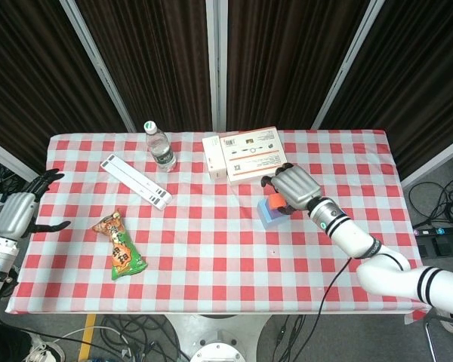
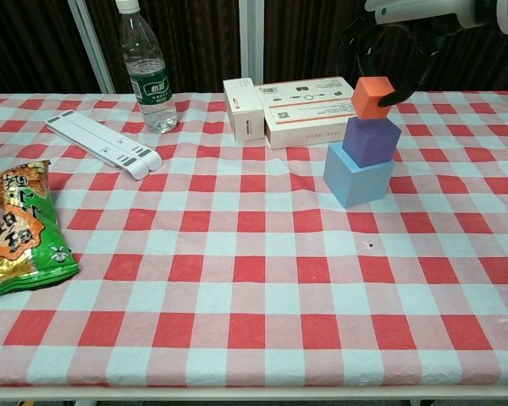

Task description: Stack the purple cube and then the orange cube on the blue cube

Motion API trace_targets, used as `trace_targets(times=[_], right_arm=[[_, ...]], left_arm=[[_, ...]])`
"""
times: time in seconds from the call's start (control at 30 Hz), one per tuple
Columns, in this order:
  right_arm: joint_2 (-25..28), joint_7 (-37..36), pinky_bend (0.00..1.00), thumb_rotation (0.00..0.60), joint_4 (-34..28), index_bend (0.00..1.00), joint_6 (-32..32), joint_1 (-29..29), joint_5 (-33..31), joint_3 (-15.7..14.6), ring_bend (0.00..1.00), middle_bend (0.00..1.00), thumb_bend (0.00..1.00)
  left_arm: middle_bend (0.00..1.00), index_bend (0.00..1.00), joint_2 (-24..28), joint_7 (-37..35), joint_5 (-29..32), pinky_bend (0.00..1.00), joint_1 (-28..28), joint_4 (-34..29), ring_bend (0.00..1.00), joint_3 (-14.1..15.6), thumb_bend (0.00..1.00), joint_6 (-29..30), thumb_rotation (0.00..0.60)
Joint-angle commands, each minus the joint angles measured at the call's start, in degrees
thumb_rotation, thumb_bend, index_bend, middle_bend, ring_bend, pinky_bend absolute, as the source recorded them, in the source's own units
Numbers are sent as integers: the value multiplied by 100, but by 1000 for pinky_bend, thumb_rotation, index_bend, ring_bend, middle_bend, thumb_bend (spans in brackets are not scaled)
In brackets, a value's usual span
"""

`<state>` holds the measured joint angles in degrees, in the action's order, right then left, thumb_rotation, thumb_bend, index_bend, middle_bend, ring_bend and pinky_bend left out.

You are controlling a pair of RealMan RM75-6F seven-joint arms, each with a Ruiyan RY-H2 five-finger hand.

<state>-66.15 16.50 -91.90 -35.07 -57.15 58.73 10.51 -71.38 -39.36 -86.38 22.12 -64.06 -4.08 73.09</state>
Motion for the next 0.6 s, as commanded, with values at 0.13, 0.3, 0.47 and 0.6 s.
trace_targets(times=[0.13,0.3,0.47,0.6], right_arm=[[-56,60,212,600,105,309,44,-122,-190,-76,266,511,147],[-3,105,212,600,121,309,45,-198,-363,-128,267,511,148],[67,125,212,600,90,309,68,-234,-473,-225,266,511,147],[68,130,212,600,93,310,100,-263,-518,-302,266,511,147]], left_arm=[[195,206,-58,-39,10,288,40,85,157,-8,0,-59,600],[195,206,-72,-28,40,288,50,96,157,-29,0,-77,600],[195,206,-91,-44,18,288,48,112,157,-23,0,-54,600],[194,206,-107,-43,6,288,46,130,157,-21,0,-34,600]])
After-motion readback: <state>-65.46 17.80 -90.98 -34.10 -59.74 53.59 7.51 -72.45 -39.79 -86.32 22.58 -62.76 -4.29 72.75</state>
